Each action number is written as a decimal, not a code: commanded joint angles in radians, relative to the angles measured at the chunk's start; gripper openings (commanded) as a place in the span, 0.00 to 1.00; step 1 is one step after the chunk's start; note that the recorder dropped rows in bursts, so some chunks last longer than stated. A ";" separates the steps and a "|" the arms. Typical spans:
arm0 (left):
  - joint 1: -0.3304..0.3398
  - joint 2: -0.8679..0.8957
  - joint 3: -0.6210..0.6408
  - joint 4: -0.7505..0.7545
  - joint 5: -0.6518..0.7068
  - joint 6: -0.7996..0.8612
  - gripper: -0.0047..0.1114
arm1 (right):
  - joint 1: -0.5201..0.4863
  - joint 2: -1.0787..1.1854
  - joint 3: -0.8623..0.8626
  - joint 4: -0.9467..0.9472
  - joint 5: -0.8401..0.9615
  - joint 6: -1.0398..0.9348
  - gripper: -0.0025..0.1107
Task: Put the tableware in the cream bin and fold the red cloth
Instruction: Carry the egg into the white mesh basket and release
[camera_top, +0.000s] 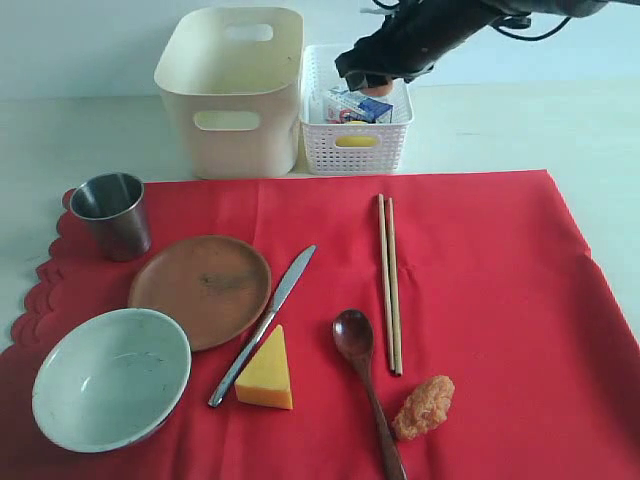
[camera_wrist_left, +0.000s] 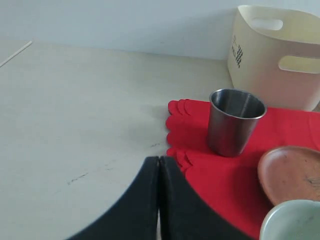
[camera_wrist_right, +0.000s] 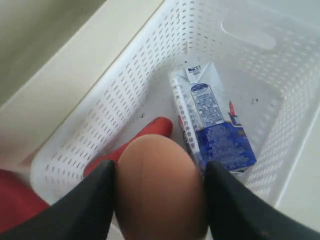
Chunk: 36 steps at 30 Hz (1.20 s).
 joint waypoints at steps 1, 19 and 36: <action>0.000 -0.006 0.003 0.003 -0.007 -0.003 0.04 | -0.002 0.038 0.003 0.105 -0.068 -0.096 0.02; 0.000 -0.006 0.003 0.003 -0.007 -0.003 0.04 | -0.002 0.106 0.001 0.240 -0.096 -0.259 0.52; 0.000 -0.006 0.003 0.003 -0.007 -0.003 0.04 | -0.002 -0.086 0.001 0.231 0.103 -0.251 0.80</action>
